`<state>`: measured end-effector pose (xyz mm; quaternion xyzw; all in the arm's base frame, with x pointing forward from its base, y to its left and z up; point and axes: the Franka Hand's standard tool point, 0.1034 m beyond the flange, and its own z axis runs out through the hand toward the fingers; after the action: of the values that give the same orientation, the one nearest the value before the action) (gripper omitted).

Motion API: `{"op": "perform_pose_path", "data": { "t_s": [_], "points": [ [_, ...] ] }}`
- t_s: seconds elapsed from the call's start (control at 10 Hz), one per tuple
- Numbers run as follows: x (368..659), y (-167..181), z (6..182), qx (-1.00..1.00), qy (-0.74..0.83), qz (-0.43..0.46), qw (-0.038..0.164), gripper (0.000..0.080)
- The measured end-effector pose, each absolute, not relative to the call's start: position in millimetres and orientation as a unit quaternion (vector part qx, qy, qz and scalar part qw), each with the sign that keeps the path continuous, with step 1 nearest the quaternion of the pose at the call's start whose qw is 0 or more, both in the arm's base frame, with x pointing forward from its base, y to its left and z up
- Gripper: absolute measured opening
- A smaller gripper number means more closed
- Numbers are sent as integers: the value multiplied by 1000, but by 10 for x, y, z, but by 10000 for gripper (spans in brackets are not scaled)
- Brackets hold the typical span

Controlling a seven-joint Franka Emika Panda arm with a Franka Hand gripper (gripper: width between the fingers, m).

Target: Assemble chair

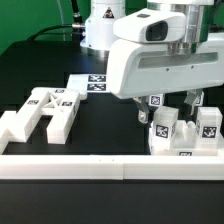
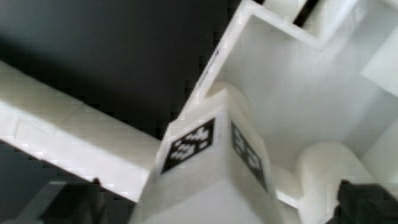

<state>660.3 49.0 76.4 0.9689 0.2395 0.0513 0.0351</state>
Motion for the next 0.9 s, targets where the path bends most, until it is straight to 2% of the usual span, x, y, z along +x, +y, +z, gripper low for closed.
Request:
{"op": "perform_pose_path", "data": {
  "t_s": [0.2,0.4,0.5,0.6,0.7,0.8,0.9],
  "points": [
    [6605,448,764,939,337,46,45,648],
    [6604,430,763,934,351,44,45,648],
    [6604,426,762,935,348,45,45,509],
    [6604,425,762,935,348,45,45,509],
    [6604,425,762,938,340,45,45,370],
    [6606,425,767,942,330,46,44,294],
    [6605,427,768,951,304,47,42,294]
  ]
}}
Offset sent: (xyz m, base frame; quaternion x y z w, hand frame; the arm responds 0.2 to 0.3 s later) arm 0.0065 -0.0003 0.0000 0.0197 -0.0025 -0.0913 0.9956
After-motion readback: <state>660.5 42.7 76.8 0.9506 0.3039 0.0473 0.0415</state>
